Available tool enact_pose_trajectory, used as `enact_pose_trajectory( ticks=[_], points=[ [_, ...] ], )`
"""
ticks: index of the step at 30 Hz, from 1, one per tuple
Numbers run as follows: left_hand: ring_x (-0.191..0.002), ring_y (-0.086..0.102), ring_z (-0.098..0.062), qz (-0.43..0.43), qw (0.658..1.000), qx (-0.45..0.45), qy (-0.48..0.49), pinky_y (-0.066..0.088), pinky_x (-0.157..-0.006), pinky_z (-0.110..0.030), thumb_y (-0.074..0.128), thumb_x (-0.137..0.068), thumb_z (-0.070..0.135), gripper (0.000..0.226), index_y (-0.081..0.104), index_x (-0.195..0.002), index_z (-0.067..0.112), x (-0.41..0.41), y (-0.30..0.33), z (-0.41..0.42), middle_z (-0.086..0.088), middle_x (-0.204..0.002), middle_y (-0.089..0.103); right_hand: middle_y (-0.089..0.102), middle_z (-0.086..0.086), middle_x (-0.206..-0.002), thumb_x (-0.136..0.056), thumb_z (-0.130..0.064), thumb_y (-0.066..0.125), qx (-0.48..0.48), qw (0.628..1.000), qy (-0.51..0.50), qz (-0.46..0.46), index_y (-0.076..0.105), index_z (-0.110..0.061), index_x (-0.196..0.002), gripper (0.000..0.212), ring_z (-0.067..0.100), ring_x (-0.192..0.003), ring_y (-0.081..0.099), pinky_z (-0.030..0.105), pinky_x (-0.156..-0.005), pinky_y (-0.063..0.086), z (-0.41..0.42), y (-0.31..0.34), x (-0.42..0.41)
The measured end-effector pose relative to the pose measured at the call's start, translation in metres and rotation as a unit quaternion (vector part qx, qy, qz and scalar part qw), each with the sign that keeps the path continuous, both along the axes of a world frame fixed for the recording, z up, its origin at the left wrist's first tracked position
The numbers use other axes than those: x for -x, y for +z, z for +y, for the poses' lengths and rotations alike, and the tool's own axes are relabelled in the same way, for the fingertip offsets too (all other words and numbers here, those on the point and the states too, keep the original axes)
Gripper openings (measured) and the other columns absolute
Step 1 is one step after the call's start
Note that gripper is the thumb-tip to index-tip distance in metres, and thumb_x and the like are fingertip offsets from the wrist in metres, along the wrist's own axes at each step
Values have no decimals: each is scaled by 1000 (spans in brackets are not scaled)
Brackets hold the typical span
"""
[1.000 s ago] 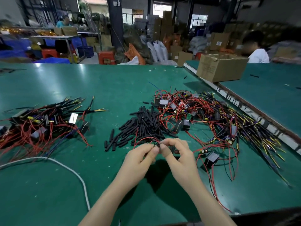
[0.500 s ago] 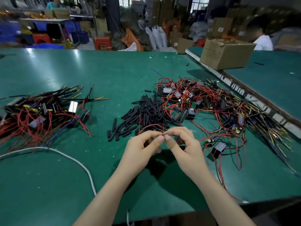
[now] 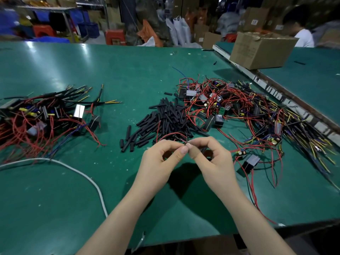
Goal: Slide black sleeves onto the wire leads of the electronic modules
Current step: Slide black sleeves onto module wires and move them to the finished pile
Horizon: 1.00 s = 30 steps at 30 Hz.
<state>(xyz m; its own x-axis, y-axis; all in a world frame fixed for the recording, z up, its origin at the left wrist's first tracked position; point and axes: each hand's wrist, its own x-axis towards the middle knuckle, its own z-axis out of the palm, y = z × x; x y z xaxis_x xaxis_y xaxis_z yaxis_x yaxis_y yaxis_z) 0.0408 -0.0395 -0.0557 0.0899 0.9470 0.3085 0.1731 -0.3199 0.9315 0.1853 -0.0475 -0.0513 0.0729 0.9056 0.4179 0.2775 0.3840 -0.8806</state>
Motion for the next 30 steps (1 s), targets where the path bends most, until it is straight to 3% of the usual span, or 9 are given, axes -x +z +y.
enact_pose_trajectory(
  ticks=[4, 9, 12, 16, 18, 21, 25, 27, 30],
  points=[
    [-68, 57, 2, 15, 1000, -2, 27, 42, -65, -16, 65, -86, 34, 11, 68, -77, 38, 0, -1, 0, 18, -74, 64, 66, -13, -86, -84, -18, 66, -32, 999, 1, -44, 64, -34, -87, 16, 0, -84, 61, 11, -75, 42, -2, 1, 2],
    [-64, 51, 3, 40, 996, -33, 73, 39, -62, -16, 66, -88, 27, 11, 66, -79, 32, -3, -3, 0, 16, -76, 64, 70, -13, -85, -83, -7, 72, -31, 998, -11, -52, 59, -30, -102, 32, -3, -82, 62, 12, -75, 44, -2, -3, 2],
    [-63, 53, -1, 16, 995, -28, 96, 43, -63, -17, 63, -84, 30, 7, 65, -78, 33, -6, -1, 0, 14, -80, 66, 71, -13, -84, -84, -12, 71, -29, 998, -4, -57, 56, -30, -106, 32, 2, -80, 64, 18, -75, 46, -5, -5, 4],
    [-73, 60, -16, -44, 996, 26, 77, 53, -74, -40, 66, -87, 22, 7, 70, -82, 26, -4, 3, -2, 7, -79, 69, 71, -16, -86, -88, -14, 67, -3, 999, 26, -18, 58, -31, -104, 26, 4, -83, 66, 24, -81, 50, -6, -3, 4],
    [-74, 60, -21, -38, 996, 33, 68, 53, -74, -43, 66, -87, 24, 9, 70, -79, 26, -4, 5, -3, 5, -76, 69, 70, -15, -87, -88, -11, 67, 2, 1000, 28, -1, 60, -31, -101, 25, 5, -84, 67, 27, -81, 51, -5, -3, 4],
    [-65, 55, -10, -24, 998, 24, 57, 50, -68, -36, 65, -87, 24, 13, 69, -75, 27, -1, 7, -3, 9, -69, 65, 69, -14, -93, -90, -14, 64, -14, 999, 30, -8, 60, -33, -100, 23, 7, -90, 65, 26, -81, 51, -5, -4, 5],
    [-59, 49, -7, -12, 1000, 22, -6, 43, -58, -26, 67, -85, 26, 13, 69, -73, 23, 8, 12, -1, 9, -62, 59, 63, -5, -106, -89, -17, 59, -54, 998, 24, -7, 59, -36, -103, 24, 9, -96, 62, 24, -79, 49, 1, 1, 2],
    [-56, 46, -6, 1, 999, 27, -46, 39, -55, -18, 65, -81, 34, 14, 69, -71, 26, 16, 16, 0, 9, -59, 56, 59, -4, -110, -89, -13, 60, -100, 993, 28, -63, 61, -31, -109, 26, 8, -93, 59, 21, -75, 46, 3, 5, -2],
    [-53, 41, -3, 25, 992, 38, -115, 34, -52, -14, 65, -79, 38, 13, 68, -70, 29, 29, 23, 5, 13, -56, 52, 55, 1, -116, -88, -12, 64, -143, 977, 39, -154, 64, -23, -112, 27, 17, -107, 55, 29, -90, 44, 10, 13, -6]
  ],
)
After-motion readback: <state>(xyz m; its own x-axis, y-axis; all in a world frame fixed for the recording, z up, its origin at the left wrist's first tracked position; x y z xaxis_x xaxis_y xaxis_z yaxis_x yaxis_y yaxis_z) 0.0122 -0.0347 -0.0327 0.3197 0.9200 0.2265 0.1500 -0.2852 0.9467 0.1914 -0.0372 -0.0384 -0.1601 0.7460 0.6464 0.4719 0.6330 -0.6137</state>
